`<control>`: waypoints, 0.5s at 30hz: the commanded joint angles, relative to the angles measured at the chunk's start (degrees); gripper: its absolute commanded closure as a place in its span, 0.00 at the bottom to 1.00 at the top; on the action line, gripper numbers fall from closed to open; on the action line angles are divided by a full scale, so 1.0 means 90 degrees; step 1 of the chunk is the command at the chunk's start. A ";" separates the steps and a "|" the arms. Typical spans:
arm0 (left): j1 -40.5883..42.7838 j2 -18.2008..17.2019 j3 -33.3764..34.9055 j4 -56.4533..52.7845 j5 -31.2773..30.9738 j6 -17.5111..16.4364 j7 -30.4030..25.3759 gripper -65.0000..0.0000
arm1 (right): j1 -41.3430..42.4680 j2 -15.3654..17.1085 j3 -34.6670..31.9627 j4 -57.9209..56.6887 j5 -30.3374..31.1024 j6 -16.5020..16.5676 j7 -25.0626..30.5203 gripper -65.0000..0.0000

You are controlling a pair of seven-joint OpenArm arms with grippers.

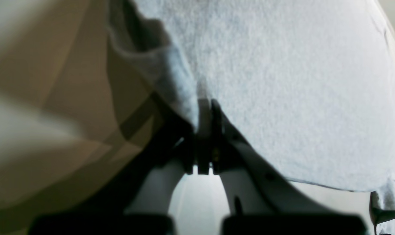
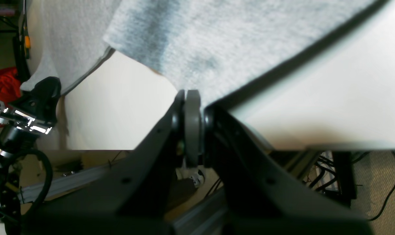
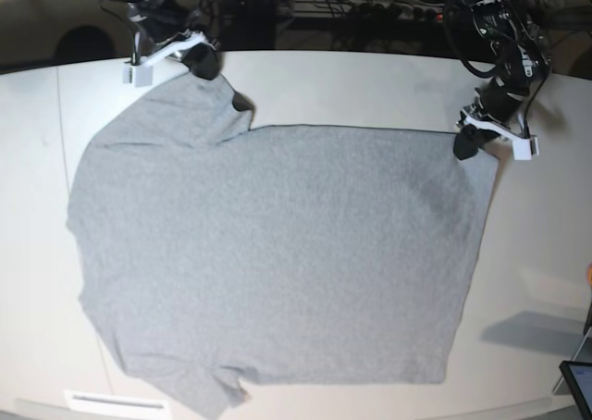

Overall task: Fold the T-shirt properly
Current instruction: 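Lift both shoulder corners and drag the shirt toward the robot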

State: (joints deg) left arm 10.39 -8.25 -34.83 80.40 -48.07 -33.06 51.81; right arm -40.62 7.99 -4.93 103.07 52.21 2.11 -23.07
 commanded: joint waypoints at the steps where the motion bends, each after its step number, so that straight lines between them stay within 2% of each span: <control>1: 0.0052 -0.0075 -0.0023 0.0039 0.0277 0.0113 0.0197 1.00 | -0.0073 0.0026 -0.0004 0.0021 -0.0169 -0.0210 -0.0138 1.00; 6: 0.0188 -0.0202 -0.0023 0.0361 0.0277 0.0123 0.0197 1.00 | -0.0063 0.0026 -0.0004 0.0070 -0.0179 -0.0210 -0.0138 1.00; 10: 0.0306 -0.0211 -0.0023 0.0898 0.0277 0.0162 0.0236 1.00 | -0.0034 0.0231 -0.0004 0.0382 -0.0179 -0.0220 -0.0138 1.00; 13: 0.0393 -0.0211 -0.0013 0.1181 0.0277 0.0533 0.0236 1.00 | -0.0024 0.0241 0.0006 0.0509 -0.0179 -0.0229 -0.0138 1.00; 15: 0.0403 -0.0211 0.0016 0.1406 0.0277 0.0640 0.0236 1.00 | -0.0024 0.0241 0.0006 0.0509 -0.0179 -0.0229 -0.0138 1.00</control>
State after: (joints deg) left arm 14.41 -9.19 -34.52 91.72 -44.31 -26.94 55.05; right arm -40.34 10.02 -4.91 106.52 50.59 -0.51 -24.60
